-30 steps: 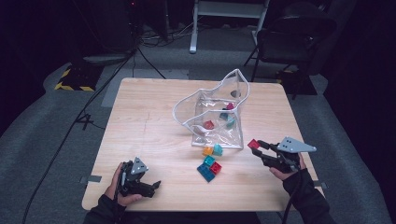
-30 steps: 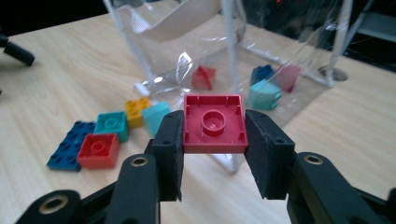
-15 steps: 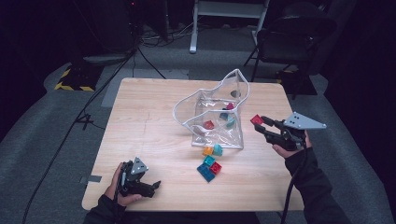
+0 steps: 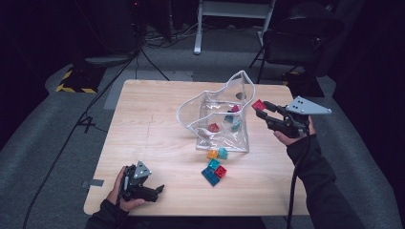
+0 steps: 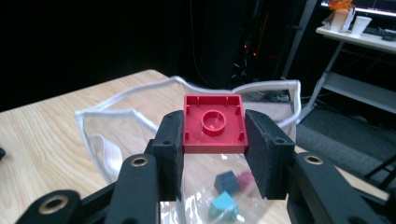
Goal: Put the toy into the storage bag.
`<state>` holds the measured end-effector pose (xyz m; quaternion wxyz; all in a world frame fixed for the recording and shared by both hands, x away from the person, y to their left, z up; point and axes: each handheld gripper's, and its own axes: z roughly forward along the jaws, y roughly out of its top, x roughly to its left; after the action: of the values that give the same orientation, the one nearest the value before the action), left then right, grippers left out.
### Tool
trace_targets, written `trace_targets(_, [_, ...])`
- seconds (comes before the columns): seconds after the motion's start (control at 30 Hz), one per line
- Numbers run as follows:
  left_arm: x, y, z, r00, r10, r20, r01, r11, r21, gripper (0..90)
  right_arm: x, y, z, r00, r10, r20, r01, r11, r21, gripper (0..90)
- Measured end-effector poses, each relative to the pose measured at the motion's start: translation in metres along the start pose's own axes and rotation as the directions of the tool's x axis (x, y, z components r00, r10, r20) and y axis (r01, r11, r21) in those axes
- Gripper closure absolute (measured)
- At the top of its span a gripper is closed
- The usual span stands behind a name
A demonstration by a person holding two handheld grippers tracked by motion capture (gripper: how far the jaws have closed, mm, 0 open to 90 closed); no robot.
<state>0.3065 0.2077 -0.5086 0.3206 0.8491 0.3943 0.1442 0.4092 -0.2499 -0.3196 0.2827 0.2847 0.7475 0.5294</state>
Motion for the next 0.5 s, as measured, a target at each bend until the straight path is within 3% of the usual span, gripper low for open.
trace_targets(0.3, [0.000, 0.000, 0.000, 1.0000, 0.000, 0.000, 0.000, 1.0000, 0.000, 0.5, 0.003, 0.023, 0.026, 1.0000, -0.010, 0.000, 0.010, 1.000, 0.012, 59.3])
trace_targets(0.5, [0.000, 0.000, 0.000, 1.0000, 0.000, 0.000, 0.000, 1.0000, 0.000, 0.5, 0.006, 0.029, 0.046, 1.0000, -0.003, 0.002, 0.002, 0.999, 0.044, 59.3])
